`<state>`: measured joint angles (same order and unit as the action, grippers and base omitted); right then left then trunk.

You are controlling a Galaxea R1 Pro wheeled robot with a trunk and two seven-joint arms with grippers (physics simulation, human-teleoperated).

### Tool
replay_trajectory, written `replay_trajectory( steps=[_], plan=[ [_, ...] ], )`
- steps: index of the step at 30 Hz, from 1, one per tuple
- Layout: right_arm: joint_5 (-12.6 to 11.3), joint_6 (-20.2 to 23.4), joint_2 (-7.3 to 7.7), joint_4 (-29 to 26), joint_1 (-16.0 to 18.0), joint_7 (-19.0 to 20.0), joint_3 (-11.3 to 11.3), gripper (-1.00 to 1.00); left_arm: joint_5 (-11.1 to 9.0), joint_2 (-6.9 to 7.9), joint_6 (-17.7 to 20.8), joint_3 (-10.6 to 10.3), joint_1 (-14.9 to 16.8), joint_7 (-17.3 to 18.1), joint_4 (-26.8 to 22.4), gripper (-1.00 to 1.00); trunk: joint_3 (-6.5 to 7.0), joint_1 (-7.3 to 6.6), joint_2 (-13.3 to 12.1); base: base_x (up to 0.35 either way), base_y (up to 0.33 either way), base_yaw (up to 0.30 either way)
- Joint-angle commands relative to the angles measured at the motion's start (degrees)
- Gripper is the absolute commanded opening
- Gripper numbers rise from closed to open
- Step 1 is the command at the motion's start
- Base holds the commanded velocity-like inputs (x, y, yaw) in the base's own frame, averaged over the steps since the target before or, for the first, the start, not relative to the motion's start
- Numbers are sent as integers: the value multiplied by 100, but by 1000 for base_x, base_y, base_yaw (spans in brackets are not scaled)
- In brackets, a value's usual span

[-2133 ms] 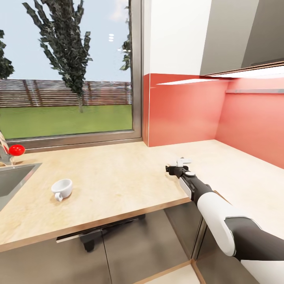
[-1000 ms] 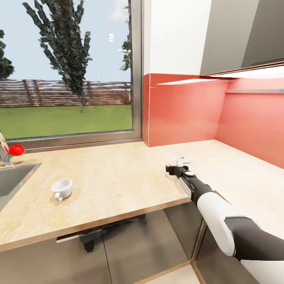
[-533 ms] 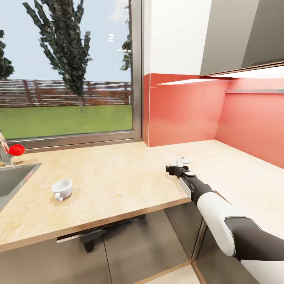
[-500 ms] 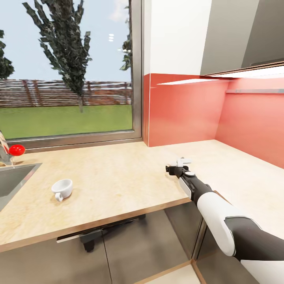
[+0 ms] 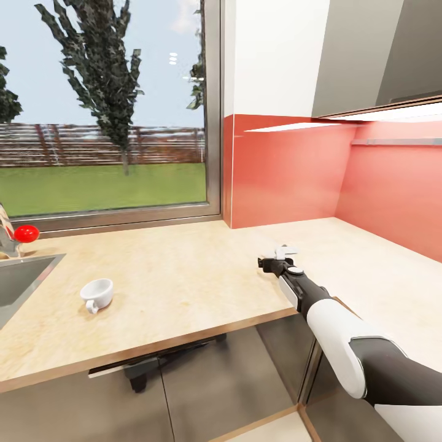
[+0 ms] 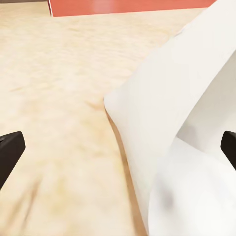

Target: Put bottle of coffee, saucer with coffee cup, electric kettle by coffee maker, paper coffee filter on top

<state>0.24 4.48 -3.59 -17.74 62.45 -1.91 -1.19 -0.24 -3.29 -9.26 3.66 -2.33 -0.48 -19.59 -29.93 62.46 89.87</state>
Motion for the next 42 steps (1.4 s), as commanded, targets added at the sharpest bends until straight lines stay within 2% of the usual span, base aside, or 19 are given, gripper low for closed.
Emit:
replay_trajectory(
  steps=[1,31,32,42],
  plan=[
    [2,36,-1,-11,0,-20,-13,100,-2,-5,-6,30,-3,4,-9,100,-5,0,3,19,0,0],
    [2,36,-1,-11,3,-20,-13,100,-2,-5,-6,30,-3,4,-9,100,-5,0,3,8,0,0],
    [2,36,-1,-11,3,-20,-13,-100,-2,-5,-6,30,-4,4,-9,100,-5,0,3,0,0,0],
    [2,36,4,-11,-2,-20,-7,-100,-2,-5,-6,30,-5,4,-9,100,-5,0,3,0,0,0]
  ],
)
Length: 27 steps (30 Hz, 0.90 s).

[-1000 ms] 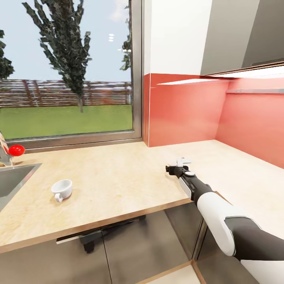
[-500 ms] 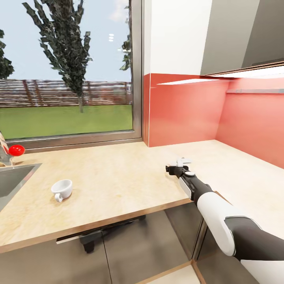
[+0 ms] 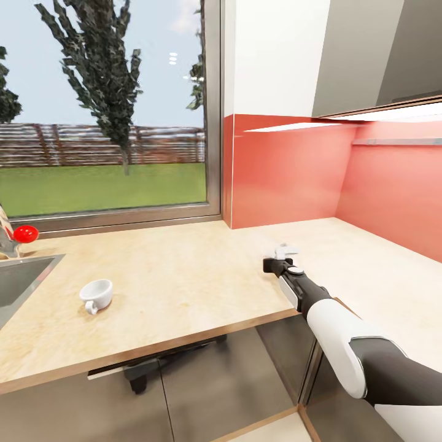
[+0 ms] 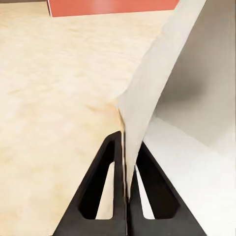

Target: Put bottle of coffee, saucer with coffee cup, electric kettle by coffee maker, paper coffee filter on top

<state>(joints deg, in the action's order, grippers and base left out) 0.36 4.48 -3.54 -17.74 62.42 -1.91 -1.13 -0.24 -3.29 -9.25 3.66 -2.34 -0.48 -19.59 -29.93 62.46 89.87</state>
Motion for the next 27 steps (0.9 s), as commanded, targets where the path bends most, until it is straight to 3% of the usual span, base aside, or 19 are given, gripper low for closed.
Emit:
replay_trajectory(
  steps=[1,27],
  plan=[
    [-9,35,0,-10,1,-20,-12,-100,-2,-5,-6,30,-3,4,-9,100,-5,0,3,0,0,0],
    [-9,35,-1,-10,5,-20,-10,-100,-2,-5,-8,30,-2,4,-9,100,-5,0,3,0,0,0]
  ],
)
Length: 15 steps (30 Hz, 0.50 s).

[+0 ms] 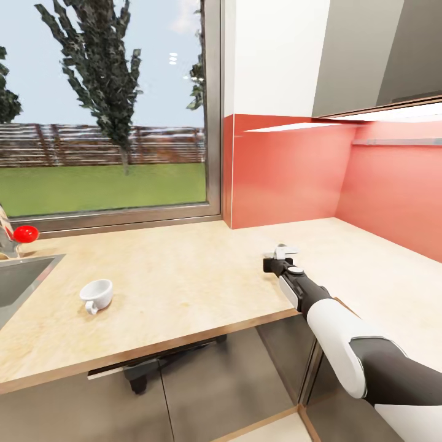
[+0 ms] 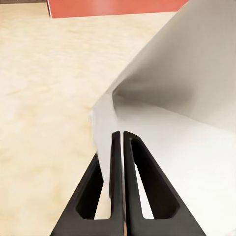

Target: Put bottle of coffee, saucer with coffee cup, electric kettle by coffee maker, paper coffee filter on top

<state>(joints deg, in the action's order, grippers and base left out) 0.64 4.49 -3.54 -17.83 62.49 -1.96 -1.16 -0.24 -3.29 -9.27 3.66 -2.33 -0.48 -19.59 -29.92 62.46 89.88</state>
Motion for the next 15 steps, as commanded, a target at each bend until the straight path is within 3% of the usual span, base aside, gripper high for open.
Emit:
replay_trajectory(
  steps=[1,9,15],
  plan=[
    [-38,35,-4,-2,-2,-15,-7,-100,-2,-5,-5,30,-3,4,-10,100,-6,0,2,0,0,0],
    [-38,30,-5,-2,-2,-15,-7,-100,-9,-5,-5,30,-3,4,-10,100,-6,0,2,0,0,0],
    [-44,27,1,-6,-5,-15,-7,-100,-11,-5,-5,30,-4,4,-10,100,102,-131,-238,0,0,0]
  ],
)
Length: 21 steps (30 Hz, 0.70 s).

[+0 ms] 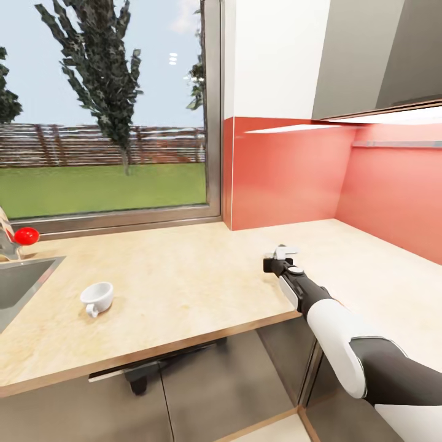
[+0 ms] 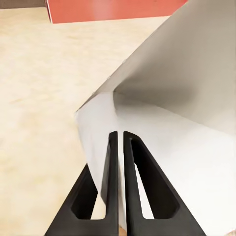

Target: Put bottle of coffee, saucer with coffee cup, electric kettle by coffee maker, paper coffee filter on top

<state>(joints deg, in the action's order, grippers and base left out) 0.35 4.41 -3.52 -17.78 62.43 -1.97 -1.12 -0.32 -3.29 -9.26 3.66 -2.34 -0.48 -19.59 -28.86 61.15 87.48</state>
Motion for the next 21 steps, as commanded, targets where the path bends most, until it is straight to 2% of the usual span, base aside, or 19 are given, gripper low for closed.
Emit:
replay_trajectory(
  steps=[1,12,19,21],
  plan=[
    [-15,34,-1,-11,0,-14,-11,-100,-3,-5,-6,29,-3,4,-10,100,14,-23,-39,0,0,0],
    [-17,29,0,-18,-2,-4,-11,-100,-3,-5,-6,29,-3,4,-10,100,211,-264,-480,0,0,0],
    [-24,11,6,-100,-3,61,-14,-100,-2,-5,-6,29,-2,4,-10,100,211,-264,-480,0,0,0],
    [-25,10,15,-356,-3,244,1,-100,-3,-5,-6,29,-3,4,-10,100,211,-264,-480,0,0,0]
  ],
)
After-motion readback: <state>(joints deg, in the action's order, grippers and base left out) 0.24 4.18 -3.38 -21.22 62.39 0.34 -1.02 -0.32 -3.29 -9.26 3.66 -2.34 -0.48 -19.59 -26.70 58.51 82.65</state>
